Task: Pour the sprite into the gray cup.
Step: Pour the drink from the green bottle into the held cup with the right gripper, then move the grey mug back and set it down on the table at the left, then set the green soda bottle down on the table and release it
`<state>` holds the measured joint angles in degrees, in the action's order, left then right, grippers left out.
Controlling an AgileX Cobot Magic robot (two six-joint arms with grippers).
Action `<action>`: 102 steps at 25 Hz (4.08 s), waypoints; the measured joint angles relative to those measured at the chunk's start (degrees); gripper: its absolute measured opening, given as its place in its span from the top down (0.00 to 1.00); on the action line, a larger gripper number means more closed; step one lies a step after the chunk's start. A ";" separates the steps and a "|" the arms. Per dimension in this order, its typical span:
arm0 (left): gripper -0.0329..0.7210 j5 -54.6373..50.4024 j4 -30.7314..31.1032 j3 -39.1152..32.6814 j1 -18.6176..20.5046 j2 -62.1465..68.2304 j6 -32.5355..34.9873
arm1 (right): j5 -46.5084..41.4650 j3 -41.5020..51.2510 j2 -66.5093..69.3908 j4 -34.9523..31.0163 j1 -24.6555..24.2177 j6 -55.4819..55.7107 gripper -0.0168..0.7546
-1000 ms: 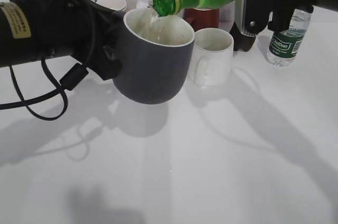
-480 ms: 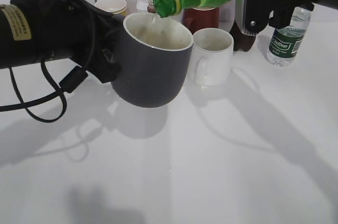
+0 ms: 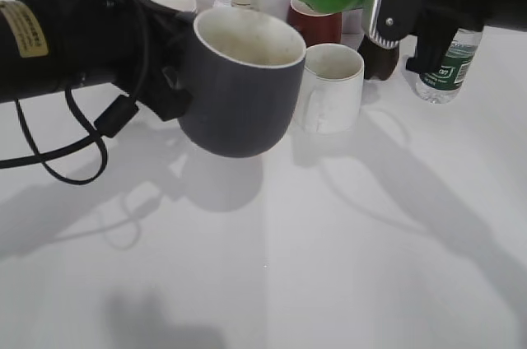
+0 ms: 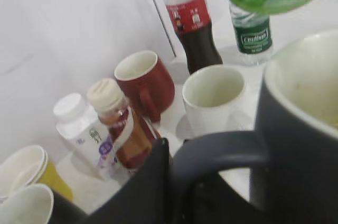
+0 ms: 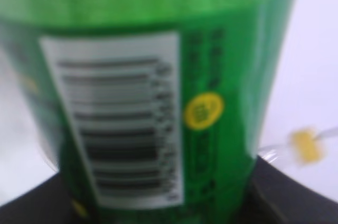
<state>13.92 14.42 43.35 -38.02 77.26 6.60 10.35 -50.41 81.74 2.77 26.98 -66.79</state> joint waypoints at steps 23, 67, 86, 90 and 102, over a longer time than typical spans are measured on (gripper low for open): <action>0.90 32.97 -17.93 -10.24 12.78 13.38 0.31 | 24.16 18.53 -1.29 16.22 -7.94 84.28 0.50; 0.64 45.61 -19.55 -26.87 18.36 16.97 -0.76 | 33.63 22.88 6.14 5.36 -8.81 73.10 0.50; 0.64 41.36 -18.23 -26.93 18.36 6.12 -0.76 | 60.06 32.22 23.11 -0.30 -8.81 65.66 0.16; 0.64 41.24 -17.01 -26.93 18.36 5.38 -0.81 | 59.50 32.41 23.15 -0.30 -8.81 65.22 0.12; 0.64 34.21 -15.58 -26.98 18.18 -3.85 -0.81 | 47.28 28.41 -2.11 -0.47 -8.81 62.05 0.12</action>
<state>48.13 -1.16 16.37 -19.84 73.41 5.79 57.63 -21.99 79.63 2.30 18.16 -4.74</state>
